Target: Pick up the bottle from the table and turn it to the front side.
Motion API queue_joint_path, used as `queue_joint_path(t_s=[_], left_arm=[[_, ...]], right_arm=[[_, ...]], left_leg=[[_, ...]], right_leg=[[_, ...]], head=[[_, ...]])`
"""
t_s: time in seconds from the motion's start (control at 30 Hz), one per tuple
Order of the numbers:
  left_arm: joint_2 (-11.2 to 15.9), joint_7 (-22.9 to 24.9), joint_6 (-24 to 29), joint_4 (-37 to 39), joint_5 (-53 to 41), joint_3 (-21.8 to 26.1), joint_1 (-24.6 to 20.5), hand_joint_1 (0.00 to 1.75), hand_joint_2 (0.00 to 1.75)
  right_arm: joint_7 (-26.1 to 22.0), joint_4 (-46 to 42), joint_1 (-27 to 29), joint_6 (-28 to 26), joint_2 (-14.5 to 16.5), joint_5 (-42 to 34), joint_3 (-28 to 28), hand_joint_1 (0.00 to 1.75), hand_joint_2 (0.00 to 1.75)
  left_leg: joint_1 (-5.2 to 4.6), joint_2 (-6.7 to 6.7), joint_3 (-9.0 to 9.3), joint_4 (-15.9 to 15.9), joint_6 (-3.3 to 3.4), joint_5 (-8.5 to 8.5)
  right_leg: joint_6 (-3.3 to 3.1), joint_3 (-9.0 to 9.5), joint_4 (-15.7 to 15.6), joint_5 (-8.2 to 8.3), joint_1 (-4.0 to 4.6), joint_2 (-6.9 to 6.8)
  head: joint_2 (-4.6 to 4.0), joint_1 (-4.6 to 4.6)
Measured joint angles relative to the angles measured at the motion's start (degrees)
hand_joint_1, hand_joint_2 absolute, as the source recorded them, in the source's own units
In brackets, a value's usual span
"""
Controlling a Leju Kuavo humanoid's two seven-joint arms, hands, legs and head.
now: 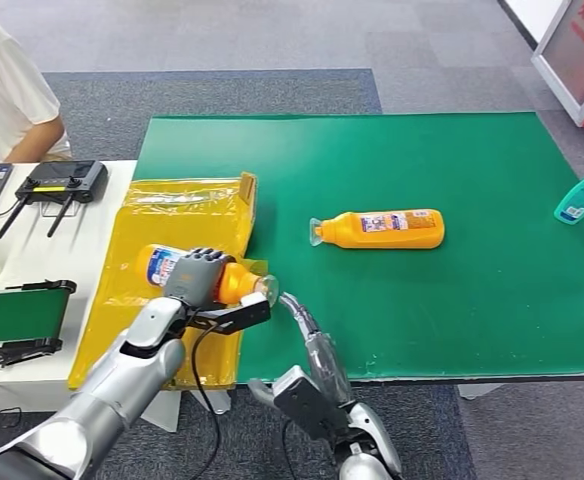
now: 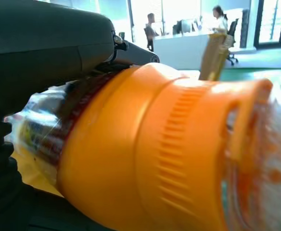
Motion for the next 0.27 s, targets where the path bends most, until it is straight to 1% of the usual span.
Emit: queue_joint_path(t_s=[0.13,0.2,0.27], left_arm=[[-2.9,4.8,0.5,3.7,3.1,0.0,-2.3,1.75,1.75],[-4.0,7.1,0.6,5.1,3.1,0.0,-3.3,1.75,1.75],[-4.6,8.2,0.6,5.9,3.0,0.0,-3.8,1.75,1.75]], right_arm=[[0.2,-0.8,-0.8,-0.2,-0.2,-1.4,1.0,0.00,1.75],[0.5,-1.3,-0.8,-0.3,-0.4,-1.6,1.4,0.00,1.75],[0.6,-1.5,-0.8,-0.4,-0.5,-1.7,1.5,0.00,1.75]], left_leg=[[-0.01,-0.01,0.01,0.0,0.03,0.02],[-0.02,-0.01,0.01,0.0,0.03,0.02],[-0.01,-0.01,0.01,0.0,0.03,0.02]], right_leg=[[0.05,0.04,0.0,0.04,-0.01,-0.01],[0.06,0.04,0.0,0.05,-0.02,-0.01],[0.06,0.04,0.0,0.06,-0.01,-0.01]], head=[[0.00,0.01],[0.00,0.00],[0.00,-0.01]])
